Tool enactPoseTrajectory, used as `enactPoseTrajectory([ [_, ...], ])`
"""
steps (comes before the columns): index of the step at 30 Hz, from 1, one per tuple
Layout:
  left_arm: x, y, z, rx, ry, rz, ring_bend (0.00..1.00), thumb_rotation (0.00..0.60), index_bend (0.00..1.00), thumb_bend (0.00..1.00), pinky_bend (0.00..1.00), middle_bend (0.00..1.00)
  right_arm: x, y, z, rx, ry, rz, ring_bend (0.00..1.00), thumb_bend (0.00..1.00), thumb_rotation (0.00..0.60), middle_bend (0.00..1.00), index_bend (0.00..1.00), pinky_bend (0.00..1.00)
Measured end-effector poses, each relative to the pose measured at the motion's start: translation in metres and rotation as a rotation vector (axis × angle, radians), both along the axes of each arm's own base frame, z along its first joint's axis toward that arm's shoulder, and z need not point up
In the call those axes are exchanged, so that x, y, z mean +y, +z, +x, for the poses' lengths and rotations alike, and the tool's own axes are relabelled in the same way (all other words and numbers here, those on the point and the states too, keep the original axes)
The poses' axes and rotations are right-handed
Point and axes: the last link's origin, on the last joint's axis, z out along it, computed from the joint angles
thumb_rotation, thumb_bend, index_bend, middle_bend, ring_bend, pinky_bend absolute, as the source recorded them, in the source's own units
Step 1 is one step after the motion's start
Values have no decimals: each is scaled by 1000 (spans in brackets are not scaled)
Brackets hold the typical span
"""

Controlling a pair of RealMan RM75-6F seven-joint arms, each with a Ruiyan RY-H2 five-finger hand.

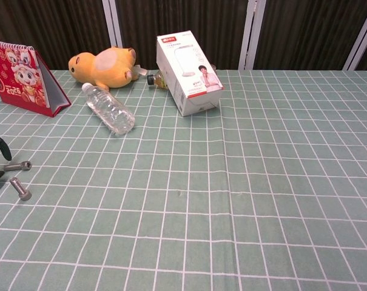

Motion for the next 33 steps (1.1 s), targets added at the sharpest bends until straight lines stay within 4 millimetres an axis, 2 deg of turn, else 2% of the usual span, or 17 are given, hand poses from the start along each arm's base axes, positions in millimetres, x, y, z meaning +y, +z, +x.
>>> enactPoseTrajectory([
  [33,13,-10,-4,8,37,-6,1000,600,525,372,1000,1000,1,1,0,-3,-3,9,0,160,600,0,0,0],
])
